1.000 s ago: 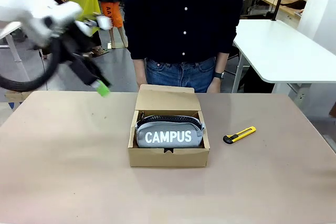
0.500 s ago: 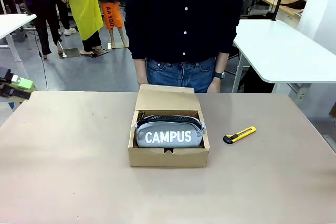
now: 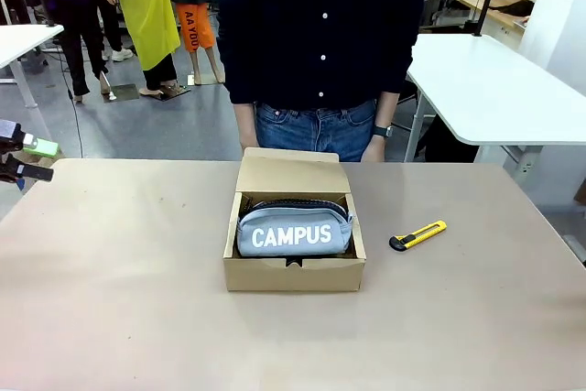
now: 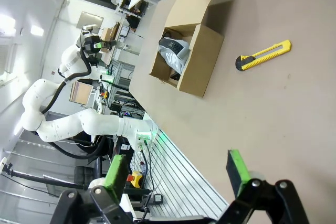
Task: Pack the items into the box.
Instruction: Pick up the item indicated by the person and place it inside the Mailer Box.
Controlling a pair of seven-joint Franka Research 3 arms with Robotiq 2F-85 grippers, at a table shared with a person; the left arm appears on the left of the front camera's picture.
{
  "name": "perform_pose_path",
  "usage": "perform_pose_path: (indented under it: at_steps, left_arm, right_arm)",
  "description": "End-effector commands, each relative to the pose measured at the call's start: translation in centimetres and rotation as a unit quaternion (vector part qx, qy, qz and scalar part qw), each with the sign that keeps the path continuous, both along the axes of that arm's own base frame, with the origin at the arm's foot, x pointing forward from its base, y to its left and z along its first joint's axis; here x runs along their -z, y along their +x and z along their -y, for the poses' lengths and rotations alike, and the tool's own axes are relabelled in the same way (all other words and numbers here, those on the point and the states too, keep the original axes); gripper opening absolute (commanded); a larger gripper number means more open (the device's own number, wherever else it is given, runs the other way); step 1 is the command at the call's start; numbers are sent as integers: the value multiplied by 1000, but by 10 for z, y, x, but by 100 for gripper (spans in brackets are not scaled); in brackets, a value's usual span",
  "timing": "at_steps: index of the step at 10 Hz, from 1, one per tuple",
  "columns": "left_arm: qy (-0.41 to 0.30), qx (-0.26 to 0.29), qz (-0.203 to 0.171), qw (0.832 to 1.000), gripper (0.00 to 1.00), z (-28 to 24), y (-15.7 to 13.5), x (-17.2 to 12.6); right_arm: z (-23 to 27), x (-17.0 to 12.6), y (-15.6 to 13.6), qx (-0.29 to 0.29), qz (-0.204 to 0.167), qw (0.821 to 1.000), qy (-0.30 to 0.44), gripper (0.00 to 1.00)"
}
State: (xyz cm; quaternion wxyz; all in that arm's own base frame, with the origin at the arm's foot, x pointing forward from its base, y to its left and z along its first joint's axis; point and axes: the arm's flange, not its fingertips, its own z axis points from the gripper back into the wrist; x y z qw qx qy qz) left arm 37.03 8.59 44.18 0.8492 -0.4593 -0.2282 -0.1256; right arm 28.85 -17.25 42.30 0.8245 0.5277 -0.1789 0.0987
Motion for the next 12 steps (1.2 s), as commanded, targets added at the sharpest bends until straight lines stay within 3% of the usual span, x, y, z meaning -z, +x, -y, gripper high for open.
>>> perform_pose_path:
  at_steps: [1,12]
  left_arm:
    - [4,5,1,1000,100,-3,-4,-1]
    - [4,5,1,1000,100,-3,-4,-1]
  right_arm:
    - [1,1,-1,-5,13,1000,-1,100]
    - [1,1,-1,-5,13,1000,-1,100]
